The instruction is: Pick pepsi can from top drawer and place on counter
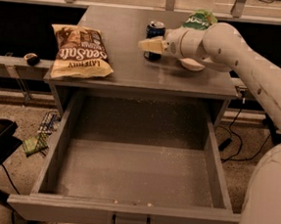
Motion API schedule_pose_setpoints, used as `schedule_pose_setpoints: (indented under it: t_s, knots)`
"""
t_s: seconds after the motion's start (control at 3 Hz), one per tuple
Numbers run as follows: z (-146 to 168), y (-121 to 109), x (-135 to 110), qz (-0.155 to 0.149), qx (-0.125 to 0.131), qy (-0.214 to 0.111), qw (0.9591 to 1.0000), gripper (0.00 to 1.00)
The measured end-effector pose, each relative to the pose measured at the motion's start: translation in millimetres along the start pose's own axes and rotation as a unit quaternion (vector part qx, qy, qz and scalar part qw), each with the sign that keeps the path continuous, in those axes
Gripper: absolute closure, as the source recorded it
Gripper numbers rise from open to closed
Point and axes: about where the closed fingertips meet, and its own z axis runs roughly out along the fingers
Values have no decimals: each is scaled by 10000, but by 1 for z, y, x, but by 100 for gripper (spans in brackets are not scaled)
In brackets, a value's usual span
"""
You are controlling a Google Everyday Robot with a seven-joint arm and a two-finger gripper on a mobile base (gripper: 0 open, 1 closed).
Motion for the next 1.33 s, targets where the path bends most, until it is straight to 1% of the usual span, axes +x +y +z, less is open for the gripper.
schedule_pose_setpoints:
  t_s: [0.33, 0.67, 1.0, 1.33]
  knots:
    - [-18, 10, -29, -422, -58, 174, 9989, 0]
    - [-68, 34, -60, -1162, -139, 474, 9920, 0]
    - [-139, 57, -72, -1733, -44, 853, 9812, 0]
    - [-218, 85, -72, -2051, 315, 1024, 9729, 0]
